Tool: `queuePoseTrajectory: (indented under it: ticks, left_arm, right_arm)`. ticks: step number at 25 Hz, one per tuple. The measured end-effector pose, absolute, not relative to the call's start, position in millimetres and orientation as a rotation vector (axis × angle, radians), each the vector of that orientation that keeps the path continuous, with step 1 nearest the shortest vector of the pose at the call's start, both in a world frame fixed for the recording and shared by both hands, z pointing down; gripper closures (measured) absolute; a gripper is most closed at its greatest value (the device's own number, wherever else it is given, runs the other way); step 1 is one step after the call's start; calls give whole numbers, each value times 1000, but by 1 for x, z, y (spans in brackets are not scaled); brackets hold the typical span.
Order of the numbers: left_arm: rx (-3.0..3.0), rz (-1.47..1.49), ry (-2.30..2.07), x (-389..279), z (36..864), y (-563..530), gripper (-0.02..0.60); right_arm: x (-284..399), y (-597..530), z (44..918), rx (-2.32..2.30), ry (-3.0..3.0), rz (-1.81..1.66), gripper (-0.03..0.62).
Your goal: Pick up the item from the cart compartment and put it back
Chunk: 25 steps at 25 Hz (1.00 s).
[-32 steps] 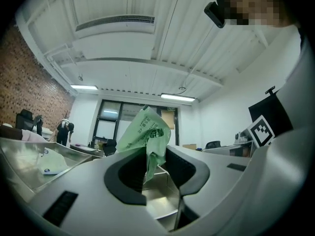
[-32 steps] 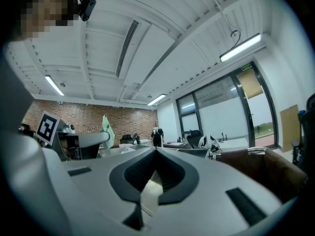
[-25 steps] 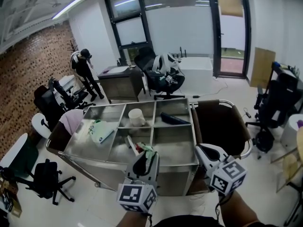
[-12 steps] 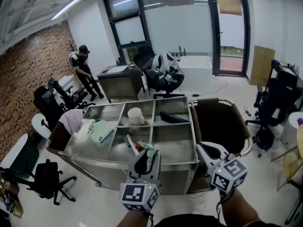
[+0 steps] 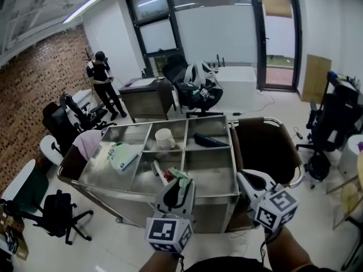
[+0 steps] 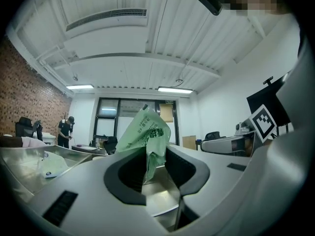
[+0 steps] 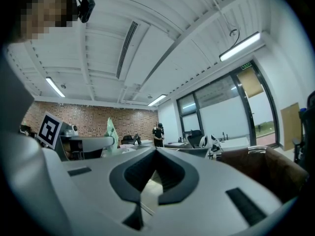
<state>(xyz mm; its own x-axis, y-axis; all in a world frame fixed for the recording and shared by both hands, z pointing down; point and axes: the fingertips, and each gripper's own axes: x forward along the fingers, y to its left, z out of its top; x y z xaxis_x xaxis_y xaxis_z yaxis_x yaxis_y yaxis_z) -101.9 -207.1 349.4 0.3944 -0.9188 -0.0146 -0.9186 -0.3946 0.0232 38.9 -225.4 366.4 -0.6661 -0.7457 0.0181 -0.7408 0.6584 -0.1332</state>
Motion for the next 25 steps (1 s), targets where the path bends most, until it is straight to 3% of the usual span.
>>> queuePoseTrajectory:
  ticks: [13, 25]
  left_arm:
    - [2623, 156, -1748, -82, 346, -290, 474]
    - [2500, 615, -1537, -54, 410, -355, 472]
  right_arm:
    - [54, -228, 365, -1299, 2793, -192, 572]
    - [63, -225, 357, -1329, 2763, -195, 572]
